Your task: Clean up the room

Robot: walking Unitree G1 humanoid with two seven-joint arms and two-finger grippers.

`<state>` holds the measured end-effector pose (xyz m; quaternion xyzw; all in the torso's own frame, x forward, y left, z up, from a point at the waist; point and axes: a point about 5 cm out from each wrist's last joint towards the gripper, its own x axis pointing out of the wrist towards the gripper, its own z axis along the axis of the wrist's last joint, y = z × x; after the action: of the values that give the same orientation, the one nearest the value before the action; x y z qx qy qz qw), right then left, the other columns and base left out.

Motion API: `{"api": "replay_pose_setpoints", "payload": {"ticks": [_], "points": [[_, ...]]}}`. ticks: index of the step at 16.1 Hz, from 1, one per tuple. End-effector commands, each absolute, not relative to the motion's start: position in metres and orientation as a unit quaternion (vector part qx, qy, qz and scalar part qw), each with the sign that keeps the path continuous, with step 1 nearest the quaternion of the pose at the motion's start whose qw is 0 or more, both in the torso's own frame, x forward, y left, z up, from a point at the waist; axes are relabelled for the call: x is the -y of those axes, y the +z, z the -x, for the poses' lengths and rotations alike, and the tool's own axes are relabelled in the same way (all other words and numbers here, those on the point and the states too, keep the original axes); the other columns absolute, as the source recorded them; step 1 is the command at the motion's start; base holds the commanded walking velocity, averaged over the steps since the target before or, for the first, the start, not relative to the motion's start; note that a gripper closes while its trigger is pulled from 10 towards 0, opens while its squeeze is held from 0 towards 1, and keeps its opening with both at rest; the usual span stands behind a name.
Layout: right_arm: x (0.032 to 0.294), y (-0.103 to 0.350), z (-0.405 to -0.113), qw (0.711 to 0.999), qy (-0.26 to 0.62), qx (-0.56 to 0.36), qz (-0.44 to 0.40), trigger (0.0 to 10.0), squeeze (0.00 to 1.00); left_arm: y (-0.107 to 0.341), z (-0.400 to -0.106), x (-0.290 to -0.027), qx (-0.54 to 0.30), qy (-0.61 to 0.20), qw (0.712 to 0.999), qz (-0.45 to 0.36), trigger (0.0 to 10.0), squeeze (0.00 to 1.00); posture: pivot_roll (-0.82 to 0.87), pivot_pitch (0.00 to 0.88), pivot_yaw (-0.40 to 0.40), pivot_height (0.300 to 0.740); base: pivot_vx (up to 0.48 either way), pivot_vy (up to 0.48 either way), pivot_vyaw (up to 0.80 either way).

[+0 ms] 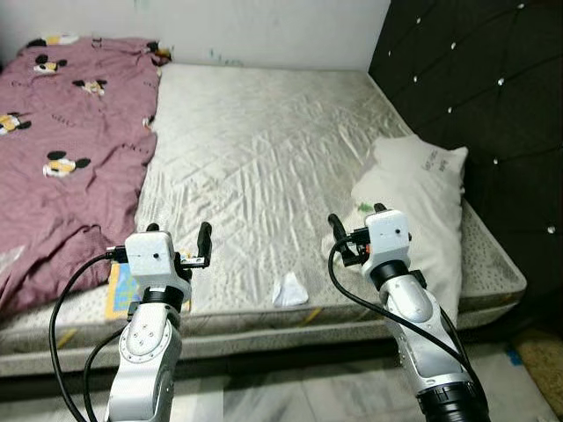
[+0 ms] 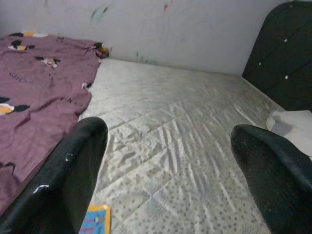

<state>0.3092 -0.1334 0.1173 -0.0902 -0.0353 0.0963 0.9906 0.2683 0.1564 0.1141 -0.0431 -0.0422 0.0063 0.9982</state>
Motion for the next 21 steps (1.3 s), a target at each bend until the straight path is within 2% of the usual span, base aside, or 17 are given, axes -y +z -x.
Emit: {"api": "replay_pose_setpoints", "payload": {"ticks": [1,10,12,15,21], "points": [[0.1347,0.118,-0.3114,0.991,0.092,0.036,0.092,10.0,0.0,0.1149,-0.2683,-0.1543,0.044,-0.001,0.998,0.042,10.0,0.0,-0.02,0.063,-0.111,0.74,0.262,0.0,0.0],[0.1405,0.1101,-0.3127,0.988,0.065,0.012,0.14,10.0,0.0,0.1148,-0.2689,-0.1523,0.045,-0.009,0.998,0.041,10.0,0.0,-0.02,0.058,-0.11,0.74,0.028,0.0,0.0],[0.1372,0.1108,-0.3123,0.986,0.069,0.015,0.153,10.0,0.0,0.1141,-0.2683,-0.1526,0.045,-0.009,0.998,0.042,10.0,0.0,-0.02,0.05,-0.113,0.74,0.294,0.0,0.0],[0.1413,0.1118,-0.3159,0.991,0.059,0.012,0.123,10.0,0.0,0.1132,-0.27,-0.1522,0.045,-0.007,0.998,0.044,10.0,0.0,-0.02,0.04,-0.11,0.74,0.324,0.0,0.0],[0.1404,0.1161,-0.319,0.98,0.047,0.029,0.194,10.0,0.0,0.1147,-0.2735,-0.1513,0.048,-0.012,0.998,0.049,10.0,0.0,-0.03,0.035,-0.101,0.74,0.324,0.0,0.0]]}}
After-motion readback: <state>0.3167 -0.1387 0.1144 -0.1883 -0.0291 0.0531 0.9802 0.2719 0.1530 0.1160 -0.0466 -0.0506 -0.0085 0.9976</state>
